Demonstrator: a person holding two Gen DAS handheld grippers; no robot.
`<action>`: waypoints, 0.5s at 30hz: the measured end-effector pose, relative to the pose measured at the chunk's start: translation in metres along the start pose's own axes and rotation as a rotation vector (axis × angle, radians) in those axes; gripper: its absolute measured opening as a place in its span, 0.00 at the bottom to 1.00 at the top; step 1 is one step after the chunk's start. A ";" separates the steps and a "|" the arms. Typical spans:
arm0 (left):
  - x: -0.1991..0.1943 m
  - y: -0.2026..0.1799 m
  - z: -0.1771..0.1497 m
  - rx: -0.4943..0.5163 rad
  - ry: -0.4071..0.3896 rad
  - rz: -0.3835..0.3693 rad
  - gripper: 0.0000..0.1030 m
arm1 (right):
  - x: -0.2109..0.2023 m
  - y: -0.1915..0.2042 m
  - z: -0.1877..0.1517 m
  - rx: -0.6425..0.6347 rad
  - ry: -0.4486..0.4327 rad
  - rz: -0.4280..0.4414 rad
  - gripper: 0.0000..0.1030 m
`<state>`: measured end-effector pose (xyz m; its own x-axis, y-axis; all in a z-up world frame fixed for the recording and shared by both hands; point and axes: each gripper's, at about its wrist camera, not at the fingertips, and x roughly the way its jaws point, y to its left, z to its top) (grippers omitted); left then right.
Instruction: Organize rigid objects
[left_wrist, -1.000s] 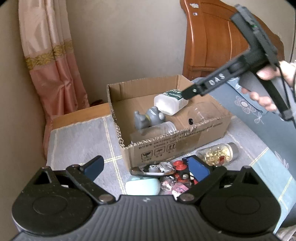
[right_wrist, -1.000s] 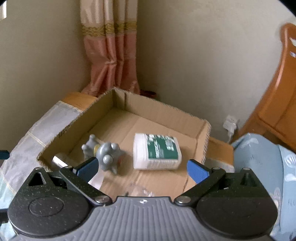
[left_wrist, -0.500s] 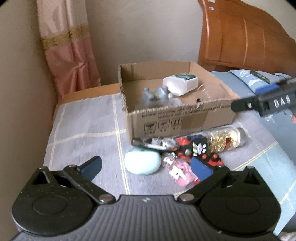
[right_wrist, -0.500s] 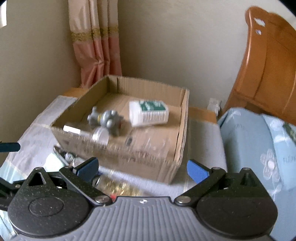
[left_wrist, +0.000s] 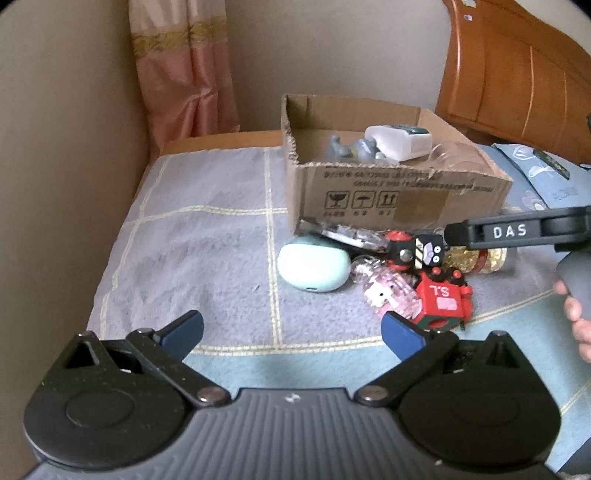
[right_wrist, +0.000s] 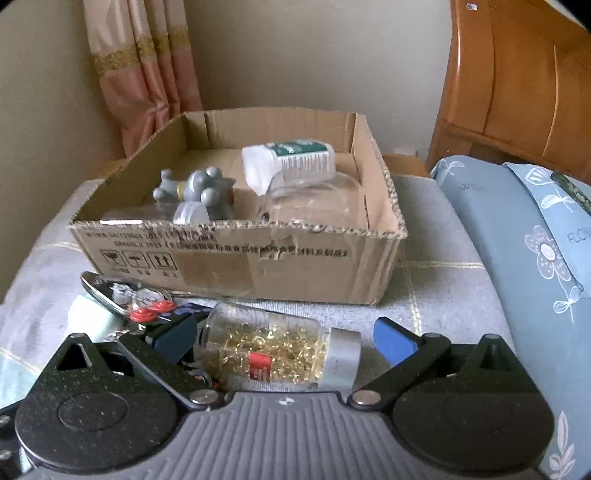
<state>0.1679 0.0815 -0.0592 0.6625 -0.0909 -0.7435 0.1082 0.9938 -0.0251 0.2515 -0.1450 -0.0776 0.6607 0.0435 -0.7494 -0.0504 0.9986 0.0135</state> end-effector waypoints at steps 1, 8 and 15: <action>0.000 0.001 0.000 0.000 0.002 0.005 0.99 | 0.004 0.001 -0.001 0.001 0.008 -0.008 1.00; 0.001 -0.001 0.002 0.002 0.002 0.000 0.99 | 0.006 -0.017 -0.008 0.055 0.028 -0.010 1.00; 0.003 -0.010 0.004 0.030 0.000 -0.018 0.99 | 0.001 -0.041 -0.031 0.025 0.053 -0.056 1.00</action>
<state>0.1715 0.0710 -0.0585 0.6602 -0.1085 -0.7432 0.1422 0.9897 -0.0181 0.2317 -0.1873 -0.0994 0.6215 -0.0133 -0.7833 0.0043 0.9999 -0.0136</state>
